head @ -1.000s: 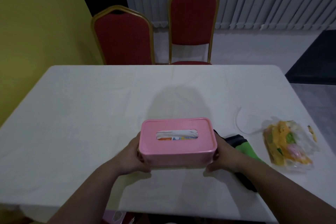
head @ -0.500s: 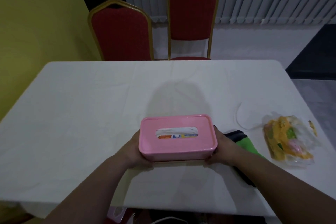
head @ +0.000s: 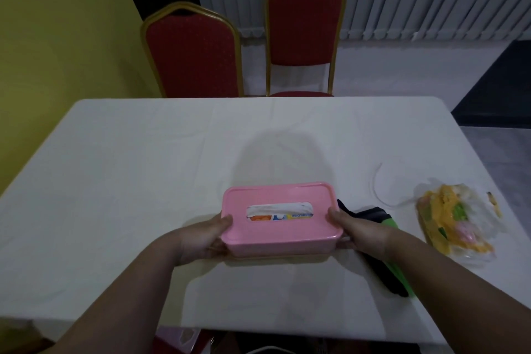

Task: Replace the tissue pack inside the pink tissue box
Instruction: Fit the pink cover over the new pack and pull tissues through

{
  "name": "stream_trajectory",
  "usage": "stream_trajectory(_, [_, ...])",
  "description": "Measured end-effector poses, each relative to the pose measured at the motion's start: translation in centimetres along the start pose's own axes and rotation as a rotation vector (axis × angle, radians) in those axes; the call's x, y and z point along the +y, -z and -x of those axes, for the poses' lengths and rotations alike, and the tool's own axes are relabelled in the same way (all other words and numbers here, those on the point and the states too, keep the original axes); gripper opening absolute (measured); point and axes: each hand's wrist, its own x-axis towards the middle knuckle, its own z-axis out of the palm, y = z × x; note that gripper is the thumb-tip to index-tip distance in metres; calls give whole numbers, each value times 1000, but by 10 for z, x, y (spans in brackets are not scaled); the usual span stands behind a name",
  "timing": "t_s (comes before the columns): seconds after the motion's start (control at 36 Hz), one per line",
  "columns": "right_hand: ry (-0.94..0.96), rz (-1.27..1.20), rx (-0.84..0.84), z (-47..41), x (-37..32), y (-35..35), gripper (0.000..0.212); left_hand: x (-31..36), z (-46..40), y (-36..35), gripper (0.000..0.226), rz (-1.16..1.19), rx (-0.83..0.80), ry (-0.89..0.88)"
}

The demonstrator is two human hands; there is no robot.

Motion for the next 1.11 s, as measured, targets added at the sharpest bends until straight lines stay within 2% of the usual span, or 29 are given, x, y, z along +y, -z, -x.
stream_trajectory(0.19, [46, 53, -29, 7, -4, -4, 24, 1, 5, -3, 27, -72, -24, -53])
stream_trajectory(0.33, [35, 60, -23, 3, -3, -4, 17, -1, 6, 1, 69, -148, -31, -47])
stream_trajectory(0.39, [38, 100, -31, 3, -3, -2, 19, 0, 7, 0, 68, -170, -31, -41])
stream_trajectory(0.47, [51, 200, -38, 11, -8, -2, 35, 4, 12, -3, 61, -220, -19, -53])
stream_trajectory(0.53, [117, 245, -25, 16, -12, -2, 31, 9, 17, -3, 72, -283, 3, -72])
stream_trajectory(0.56, [172, 269, 22, 17, -14, -1, 38, 11, 19, -1, 83, -313, 24, -96])
stream_trajectory(0.58, [241, 334, 112, 18, -14, 0, 55, 14, 20, 0, 92, -352, 54, -129])
stream_trajectory(0.61, [299, 452, 252, 21, -15, -1, 71, 16, 20, 1, 97, -400, 118, -173])
stream_trajectory(0.64, [386, 572, 395, 23, -18, -2, 75, 20, 21, -1, 99, -455, 218, -237])
stream_trajectory(0.67, [534, 691, 521, 25, -21, -5, 69, 23, 22, -3, 98, -530, 346, -323])
stream_trajectory(0.72, [808, 877, 621, 25, -30, -15, 53, 32, 26, -13, 88, -712, 537, -597])
stream_trajectory(0.75, [872, 933, 604, 23, -34, -21, 48, 37, 27, -20, 78, -781, 567, -739])
stream_trajectory(0.81, [825, 1007, 514, 18, -38, -32, 48, 40, 21, -34, 61, -875, 559, -907])
stream_trajectory(0.92, [753, 1034, 504, 13, -40, -48, 44, 41, 11, -57, 48, -968, 513, -905])
stream_trajectory(1.03, [732, 1026, 536, 8, -44, -54, 12, 38, 4, -64, 34, -971, 595, -950])
stream_trajectory(1.11, [769, 1039, 522, 10, -46, -57, 2, 37, 1, -65, 31, -990, 598, -989])
